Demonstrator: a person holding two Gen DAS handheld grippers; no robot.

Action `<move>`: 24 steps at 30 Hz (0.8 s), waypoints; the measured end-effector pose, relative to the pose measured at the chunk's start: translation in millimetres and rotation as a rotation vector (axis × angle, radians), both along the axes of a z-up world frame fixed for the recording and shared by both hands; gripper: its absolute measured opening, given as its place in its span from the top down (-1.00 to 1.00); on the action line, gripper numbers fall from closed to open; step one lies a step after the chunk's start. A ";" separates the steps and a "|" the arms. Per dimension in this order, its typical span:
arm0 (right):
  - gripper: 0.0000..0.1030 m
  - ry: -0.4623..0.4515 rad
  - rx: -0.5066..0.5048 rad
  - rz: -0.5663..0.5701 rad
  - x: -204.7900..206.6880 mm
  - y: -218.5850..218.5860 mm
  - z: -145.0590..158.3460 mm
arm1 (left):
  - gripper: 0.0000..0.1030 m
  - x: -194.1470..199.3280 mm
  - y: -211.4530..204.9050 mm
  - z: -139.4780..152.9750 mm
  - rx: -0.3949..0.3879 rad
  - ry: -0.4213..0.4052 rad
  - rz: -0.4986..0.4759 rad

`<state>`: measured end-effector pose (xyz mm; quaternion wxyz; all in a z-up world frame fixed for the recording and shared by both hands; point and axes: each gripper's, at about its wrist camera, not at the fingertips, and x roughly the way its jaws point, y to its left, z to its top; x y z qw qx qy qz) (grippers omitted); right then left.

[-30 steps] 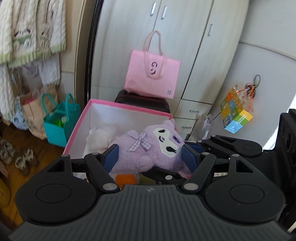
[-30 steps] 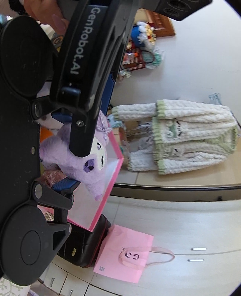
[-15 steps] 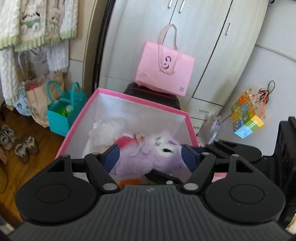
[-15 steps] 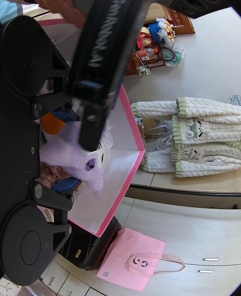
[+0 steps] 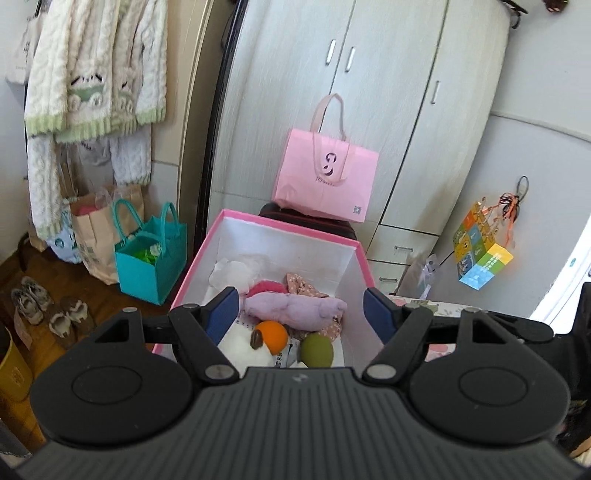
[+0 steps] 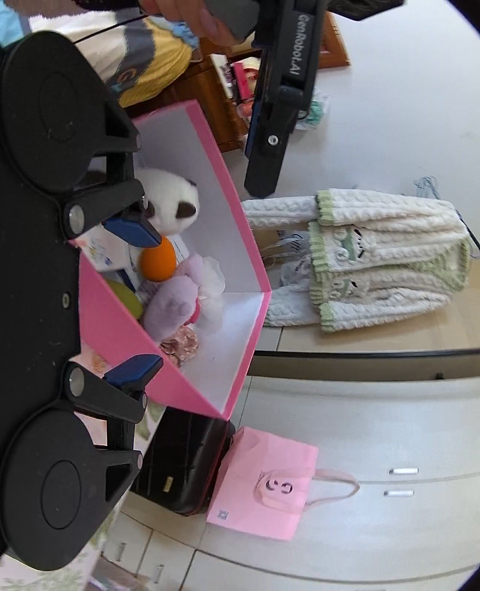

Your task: Organize soft objects

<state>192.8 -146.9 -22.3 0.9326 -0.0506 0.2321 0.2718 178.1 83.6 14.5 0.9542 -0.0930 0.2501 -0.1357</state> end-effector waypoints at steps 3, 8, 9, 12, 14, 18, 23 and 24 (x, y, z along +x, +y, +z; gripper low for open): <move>-0.35 0.008 0.036 -0.019 -17.0 -10.3 8.3 | -0.43 -18.5 -4.0 8.8 0.019 -0.030 -0.024; -0.41 -0.030 0.016 -0.069 -45.9 -16.7 24.0 | -0.46 -48.8 -13.7 21.8 0.061 -0.075 -0.066; -0.42 -0.038 0.012 -0.080 -52.0 -18.6 26.8 | -0.47 -54.1 -15.4 23.4 0.068 -0.083 -0.070; -0.43 -0.058 0.018 -0.115 -70.5 -26.8 32.4 | -0.50 -69.9 -18.9 26.3 0.082 -0.098 -0.082; -0.47 -0.064 0.028 -0.136 -81.7 -33.7 34.9 | -0.52 -77.9 -21.1 27.0 0.085 -0.096 -0.092; -0.48 -0.076 0.034 -0.184 -102.2 -45.2 39.1 | -0.55 -93.6 -25.1 26.6 0.093 -0.096 -0.107; -0.50 -0.085 0.034 -0.230 -126.7 -54.8 42.8 | -0.70 -114.5 -27.1 26.8 0.106 -0.113 -0.119; -0.50 -0.090 0.034 -0.237 -131.3 -56.2 43.6 | -0.70 -118.5 -27.8 27.1 0.110 -0.116 -0.123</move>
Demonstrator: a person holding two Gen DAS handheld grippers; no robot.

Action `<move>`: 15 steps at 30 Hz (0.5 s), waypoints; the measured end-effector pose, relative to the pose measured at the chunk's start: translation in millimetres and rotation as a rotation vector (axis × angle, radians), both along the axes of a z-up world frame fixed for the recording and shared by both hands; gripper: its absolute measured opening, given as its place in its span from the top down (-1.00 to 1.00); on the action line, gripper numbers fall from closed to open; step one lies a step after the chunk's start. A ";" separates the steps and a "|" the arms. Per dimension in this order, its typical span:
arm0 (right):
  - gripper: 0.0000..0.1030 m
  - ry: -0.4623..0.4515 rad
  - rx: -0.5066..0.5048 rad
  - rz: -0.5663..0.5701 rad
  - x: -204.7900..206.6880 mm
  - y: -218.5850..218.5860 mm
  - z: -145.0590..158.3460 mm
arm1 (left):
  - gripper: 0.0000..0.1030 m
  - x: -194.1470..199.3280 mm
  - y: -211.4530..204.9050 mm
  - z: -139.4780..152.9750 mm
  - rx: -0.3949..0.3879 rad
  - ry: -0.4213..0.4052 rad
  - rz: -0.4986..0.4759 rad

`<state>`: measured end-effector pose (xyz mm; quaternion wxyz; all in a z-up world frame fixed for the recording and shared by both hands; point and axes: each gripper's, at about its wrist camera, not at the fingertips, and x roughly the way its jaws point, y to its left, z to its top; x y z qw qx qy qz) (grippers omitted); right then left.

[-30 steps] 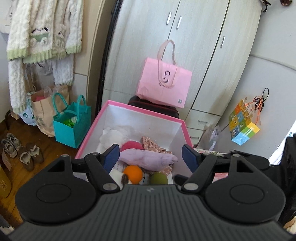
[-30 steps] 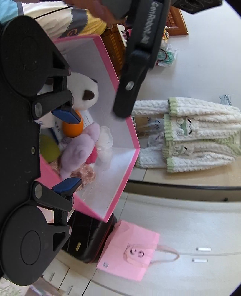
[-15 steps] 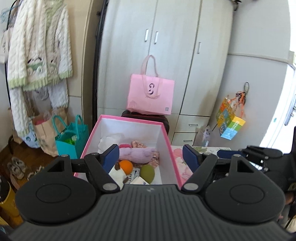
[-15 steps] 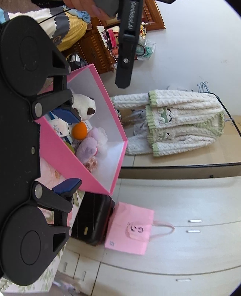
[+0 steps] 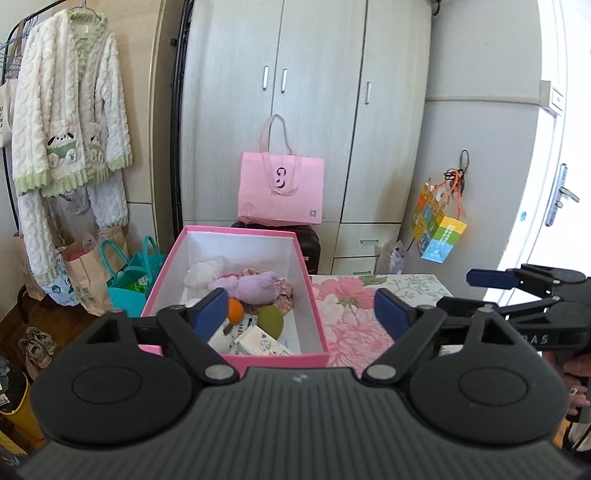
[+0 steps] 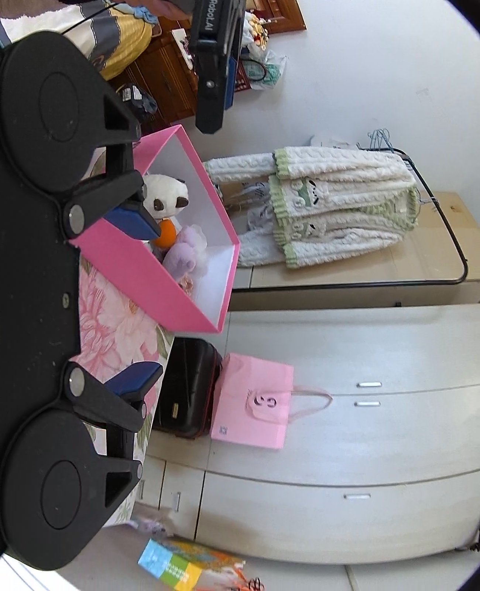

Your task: Organize soft objects

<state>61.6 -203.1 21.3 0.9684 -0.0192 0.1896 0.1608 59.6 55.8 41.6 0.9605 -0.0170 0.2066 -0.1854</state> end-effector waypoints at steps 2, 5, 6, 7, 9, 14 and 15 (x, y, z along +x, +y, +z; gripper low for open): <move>-0.53 -0.008 0.004 -0.013 -9.4 -3.1 2.1 | -0.70 -7.6 -3.1 1.0 0.015 -0.003 -0.008; -0.73 -0.010 0.008 -0.039 -18.5 -4.5 5.6 | -0.83 -14.6 -7.2 3.7 0.039 -0.008 -0.013; -0.74 -0.011 0.010 -0.049 -21.1 -5.4 6.8 | -0.88 -15.5 -8.0 4.2 0.044 -0.009 -0.010; -0.81 -0.008 0.011 -0.059 -23.2 -6.3 7.7 | -0.98 -16.7 -8.8 4.2 0.047 -0.009 -0.007; -0.97 0.021 0.014 -0.087 -24.2 -8.0 9.0 | -1.00 -16.8 -10.2 2.8 0.060 -0.001 0.017; -1.00 0.063 -0.008 -0.123 -26.4 -9.3 9.5 | -1.00 -6.2 -20.2 1.5 0.146 0.076 0.091; -1.00 0.071 -0.008 -0.139 -26.5 -10.0 10.6 | -1.00 -5.0 -21.0 2.1 0.152 0.091 0.107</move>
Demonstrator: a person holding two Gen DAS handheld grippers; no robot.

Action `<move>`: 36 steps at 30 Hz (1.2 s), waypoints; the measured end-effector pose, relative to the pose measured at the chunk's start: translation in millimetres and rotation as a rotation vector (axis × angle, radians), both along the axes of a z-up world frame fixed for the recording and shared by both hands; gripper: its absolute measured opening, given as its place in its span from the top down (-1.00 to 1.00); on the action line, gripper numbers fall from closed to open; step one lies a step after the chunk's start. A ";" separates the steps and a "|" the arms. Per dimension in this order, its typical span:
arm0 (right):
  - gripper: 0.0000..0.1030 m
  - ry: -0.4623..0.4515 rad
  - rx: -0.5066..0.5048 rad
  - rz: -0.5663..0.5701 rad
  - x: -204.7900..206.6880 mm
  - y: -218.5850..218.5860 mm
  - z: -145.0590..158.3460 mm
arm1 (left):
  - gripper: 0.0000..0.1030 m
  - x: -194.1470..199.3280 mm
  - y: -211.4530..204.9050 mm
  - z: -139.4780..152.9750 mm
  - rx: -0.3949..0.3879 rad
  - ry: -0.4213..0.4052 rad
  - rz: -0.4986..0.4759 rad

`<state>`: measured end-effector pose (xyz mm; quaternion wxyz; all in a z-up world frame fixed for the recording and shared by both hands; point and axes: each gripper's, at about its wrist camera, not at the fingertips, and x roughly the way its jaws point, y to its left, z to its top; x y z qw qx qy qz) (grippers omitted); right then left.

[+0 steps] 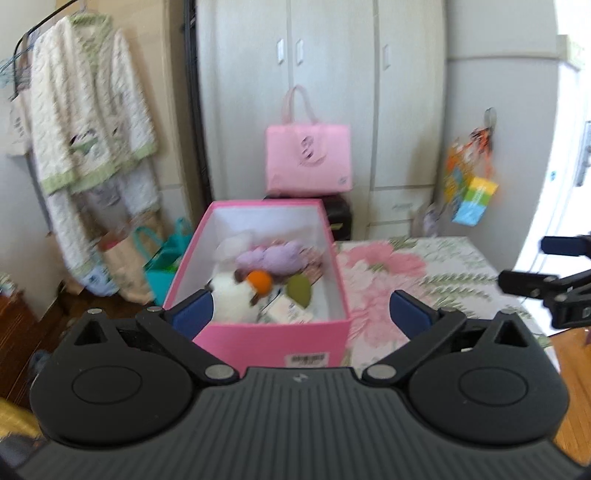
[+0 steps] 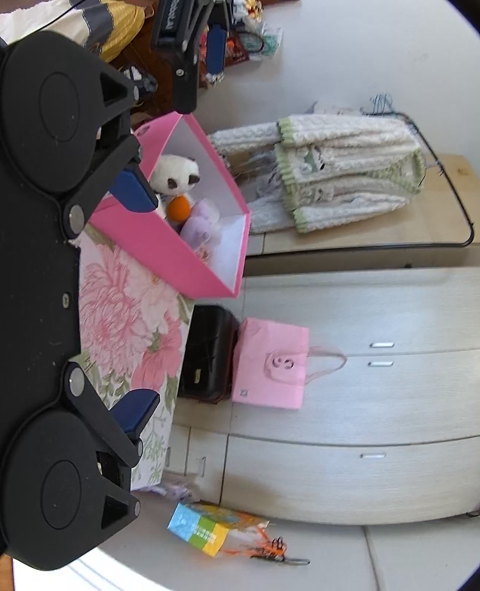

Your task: Organize soft objects

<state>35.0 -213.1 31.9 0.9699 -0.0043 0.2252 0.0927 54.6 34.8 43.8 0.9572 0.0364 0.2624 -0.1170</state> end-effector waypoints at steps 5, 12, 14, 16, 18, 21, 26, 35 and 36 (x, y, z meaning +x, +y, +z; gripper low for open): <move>-1.00 0.016 0.019 -0.143 -4.8 -3.0 3.0 | -1.00 -14.1 2.8 1.7 -0.014 -0.058 -0.001; -1.00 0.026 0.066 -0.186 -20.3 -4.4 2.7 | -1.00 -22.1 2.0 -5.0 -0.053 -0.069 0.020; -1.00 0.025 0.030 -0.217 -22.6 0.5 0.7 | -1.00 -22.5 -1.8 -7.8 -0.043 -0.084 0.026; -1.00 0.020 0.005 -0.239 -25.7 3.7 -1.4 | -1.00 -22.8 -5.2 -13.0 -0.026 -0.090 0.028; -1.00 0.019 -0.001 -0.249 -26.7 5.0 -3.0 | -1.00 -22.8 -7.1 -17.8 -0.024 -0.091 0.036; -1.00 0.019 0.010 -0.269 -30.2 6.5 -7.8 | -1.00 -21.7 -9.0 -23.7 -0.025 -0.084 0.027; -1.00 0.020 0.000 -0.284 -33.2 8.4 -12.5 | -1.00 -20.4 -13.3 -29.1 -0.014 -0.080 0.017; -1.00 0.029 -0.009 -0.326 -40.8 9.7 -14.7 | -1.00 -27.6 -18.0 -33.6 0.003 -0.091 0.002; -1.00 0.026 -0.012 -0.334 -42.3 9.7 -14.6 | -1.00 -28.4 -18.1 -33.8 0.003 -0.091 0.000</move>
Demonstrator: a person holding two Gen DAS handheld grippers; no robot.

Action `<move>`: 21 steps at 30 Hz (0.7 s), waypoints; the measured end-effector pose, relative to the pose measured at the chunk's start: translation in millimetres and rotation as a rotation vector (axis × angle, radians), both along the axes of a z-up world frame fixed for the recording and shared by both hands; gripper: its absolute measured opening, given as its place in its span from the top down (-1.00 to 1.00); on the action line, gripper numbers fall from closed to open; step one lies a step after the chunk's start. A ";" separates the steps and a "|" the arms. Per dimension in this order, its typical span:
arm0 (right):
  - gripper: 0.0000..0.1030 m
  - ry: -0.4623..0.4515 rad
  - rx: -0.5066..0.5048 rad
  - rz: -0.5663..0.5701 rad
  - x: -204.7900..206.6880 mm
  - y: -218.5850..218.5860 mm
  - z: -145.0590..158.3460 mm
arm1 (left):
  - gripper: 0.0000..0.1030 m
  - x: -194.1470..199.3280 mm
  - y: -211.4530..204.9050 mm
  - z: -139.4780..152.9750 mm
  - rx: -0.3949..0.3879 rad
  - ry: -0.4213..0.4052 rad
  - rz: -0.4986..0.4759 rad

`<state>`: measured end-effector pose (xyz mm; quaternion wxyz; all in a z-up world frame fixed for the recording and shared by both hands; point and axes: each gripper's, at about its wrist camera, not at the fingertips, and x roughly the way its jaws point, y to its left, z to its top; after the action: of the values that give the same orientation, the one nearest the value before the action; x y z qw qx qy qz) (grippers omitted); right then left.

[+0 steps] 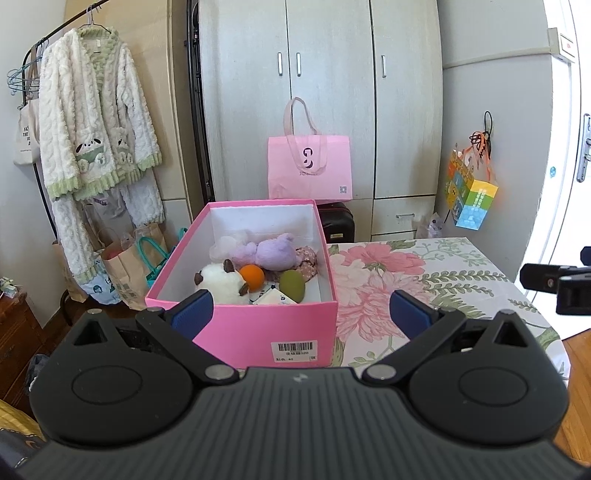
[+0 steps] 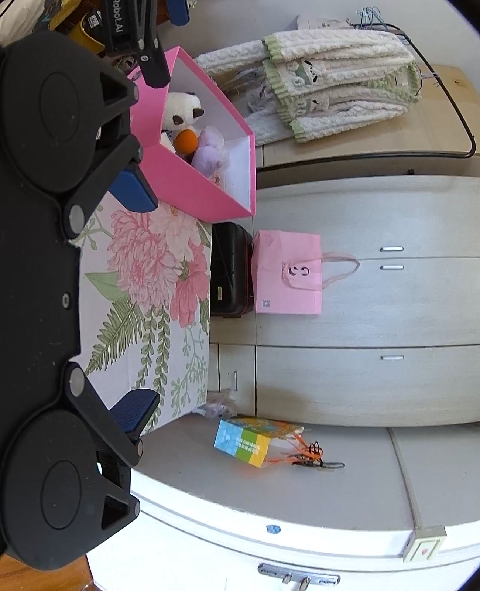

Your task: Organize soft objects

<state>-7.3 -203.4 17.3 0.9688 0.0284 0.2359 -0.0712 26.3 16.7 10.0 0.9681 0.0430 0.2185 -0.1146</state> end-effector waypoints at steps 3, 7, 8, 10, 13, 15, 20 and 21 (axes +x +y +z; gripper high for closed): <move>-1.00 -0.006 -0.008 -0.016 -3.8 0.3 -0.2 | -1.00 -1.4 -0.3 -0.1 0.000 -0.002 0.001; -1.00 -0.011 -0.025 -0.032 -8.1 3.5 -1.8 | -1.00 -4.2 -0.1 -1.0 -0.013 -0.018 0.023; -1.00 -0.012 -0.032 -0.035 -9.3 5.1 -2.3 | -1.00 -4.6 -0.1 -1.7 -0.014 -0.021 0.030; -1.00 -0.018 -0.036 -0.039 -11.6 6.6 -3.6 | -1.00 -4.9 -0.6 -3.9 -0.008 -0.023 0.040; -1.00 -0.023 -0.042 -0.040 -15.2 9.7 -6.0 | -1.00 -4.4 -0.3 -6.4 -0.005 -0.011 0.037; -1.00 -0.024 -0.058 -0.043 -16.3 12.6 -7.5 | -1.00 -5.0 -0.5 -7.0 0.003 -0.012 0.033; -1.00 -0.027 -0.062 -0.059 -17.9 15.1 -11.0 | -1.00 -11.8 -3.9 -6.5 0.026 -0.034 0.011; -1.00 -0.026 -0.064 -0.062 -18.1 15.1 -11.1 | -1.00 -12.8 -4.6 -6.7 0.024 -0.034 0.008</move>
<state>-25.4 -188.3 6.2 0.9695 0.0058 0.2199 -0.1081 13.4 12.1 3.3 0.9716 0.0554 0.2037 -0.1073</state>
